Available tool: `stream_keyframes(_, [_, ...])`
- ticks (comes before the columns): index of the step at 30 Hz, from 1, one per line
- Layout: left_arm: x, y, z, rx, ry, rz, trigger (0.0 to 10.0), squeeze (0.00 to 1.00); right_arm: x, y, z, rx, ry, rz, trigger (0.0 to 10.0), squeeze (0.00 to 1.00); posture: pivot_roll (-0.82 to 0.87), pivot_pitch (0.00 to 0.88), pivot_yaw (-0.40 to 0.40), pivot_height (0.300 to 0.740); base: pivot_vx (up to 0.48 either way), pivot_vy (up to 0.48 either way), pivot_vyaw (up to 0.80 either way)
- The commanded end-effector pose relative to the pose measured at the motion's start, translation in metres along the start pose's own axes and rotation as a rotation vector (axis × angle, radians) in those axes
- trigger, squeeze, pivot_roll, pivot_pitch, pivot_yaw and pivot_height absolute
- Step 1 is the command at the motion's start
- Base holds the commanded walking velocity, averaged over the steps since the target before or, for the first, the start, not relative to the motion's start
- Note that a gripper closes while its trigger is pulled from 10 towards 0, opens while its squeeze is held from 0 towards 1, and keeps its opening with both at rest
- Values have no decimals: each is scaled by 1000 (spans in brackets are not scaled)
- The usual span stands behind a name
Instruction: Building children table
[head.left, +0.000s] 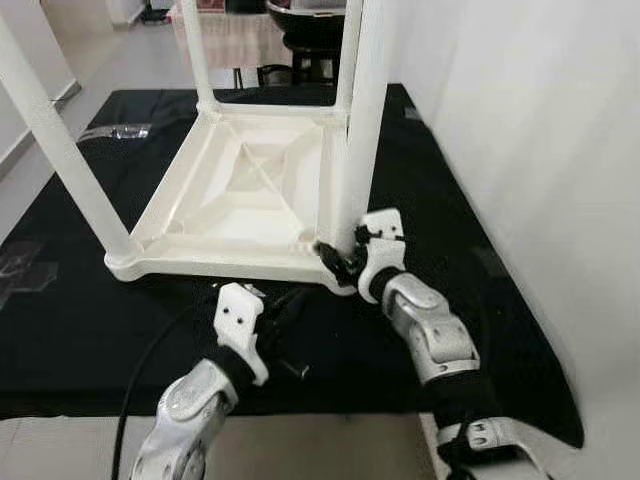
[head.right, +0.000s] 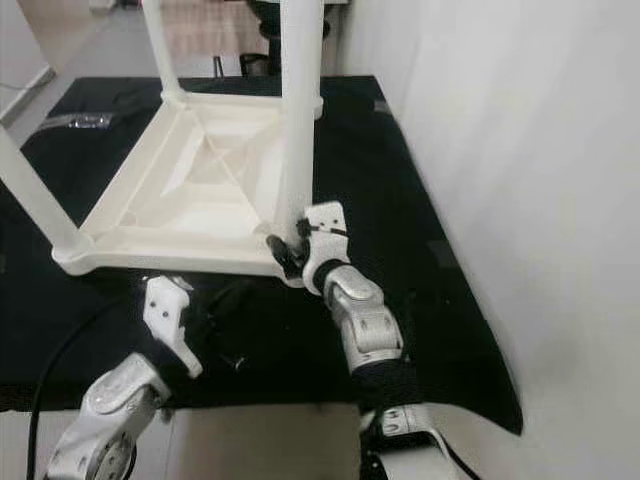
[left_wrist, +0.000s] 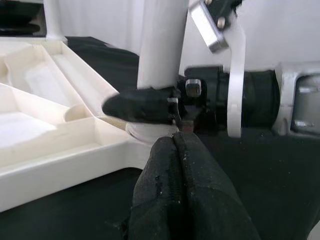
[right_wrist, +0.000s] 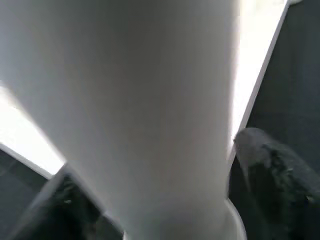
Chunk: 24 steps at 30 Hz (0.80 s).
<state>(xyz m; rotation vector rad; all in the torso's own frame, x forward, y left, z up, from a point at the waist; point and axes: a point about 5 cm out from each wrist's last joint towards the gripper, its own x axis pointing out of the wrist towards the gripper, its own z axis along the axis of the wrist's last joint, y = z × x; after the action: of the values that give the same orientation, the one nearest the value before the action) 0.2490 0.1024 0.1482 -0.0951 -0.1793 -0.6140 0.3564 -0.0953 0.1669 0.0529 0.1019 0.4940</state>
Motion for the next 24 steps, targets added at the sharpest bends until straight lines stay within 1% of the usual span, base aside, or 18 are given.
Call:
stream_keyframes(1, [-2, 0, -6, -7, 29, 3, 10000, 0, 3, 4, 24, -37, -93, 127, 10000, 0, 25, 129, -20, 740, 0, 0, 0])
stream_keyframes(2, [-2, 0, -6, -7, 29, 3, 10000, 0, 3, 4, 24, -37, -93, 127, 10000, 0, 25, 129, -20, 740, 0, 0, 0])
stream_keyframes(3, [-2, 0, -7, -9, 30, 2, 10000, 0, 1, -2, 32, -85, -111, 224, 10000, 0, 22, 127, -22, 740, 0, 0, 0])
stream_keyframes(5, [-2, 0, -7, -9, 30, 2, 10000, 0, -1, -14, 32, -135, -86, 296, 10000, 0, 22, 127, -23, 740, 0, 0, 0])
stream_keyframes(6, [-2, 0, -7, -9, 30, 2, 10000, 0, -1, -14, 32, -135, -86, 296, 10000, 0, 22, 127, -23, 740, 0, 0, 0])
stream_keyframes(8, [-2, 0, -7, -10, 30, 2, 10000, 0, -2, -23, 31, -160, -59, 331, 10000, 0, 22, 125, -25, 740, 0, 0, 0])
stream_keyframes(9, [-2, 0, -7, -10, 30, 2, 10000, 0, -2, -23, 31, -160, -59, 331, 10000, 0, 22, 125, -25, 740, 0, 0, 0])
stream_keyframes(10, [-2, 0, -8, -9, 30, 3, 10000, 0, -2, -29, 29, -195, -31, 347, 10000, 0, 25, 124, -27, 740, 0, 0, 0])
stream_keyframes(11, [-2, 0, -8, -9, 30, 3, 10000, 0, -2, -29, 29, -195, -31, 347, 10000, 0, 25, 124, -27, 740, 0, 0, 0])
stream_keyframes(13, [-2, 0, -8, -10, 30, 4, 10000, 0, -4, -41, 29, -226, 8, 373, 10000, 0, 26, 124, -27, 740, 0, 0, 0])
stream_keyframes(14, [-2, 0, -8, -10, 30, 4, 10000, 0, -4, -41, 29, -226, 8, 373, 10000, 0, 26, 124, -27, 740, 0, 0, 0])
stream_keyframes(15, [-3, 0, -8, -10, 30, 4, 10000, 0, -5, -46, 31, -214, 10, 382, 0, 0, 26, 125, -26, 740, 0, 0, 0])
stream_keyframes(19, [-3, 0, -7, -10, 31, 4, 10000, 0, -5, -54, 32, -197, 10, 377, 0, 0, 29, 130, -23, 740, 0, 0, 0])
stream_keyframes(24, [-3, -1, -7, -10, 32, 3, 10000, 0, -5, -58, 31, -184, 6, 366, 0, 0, 29, 135, -21, 740, 0, 0, 0])
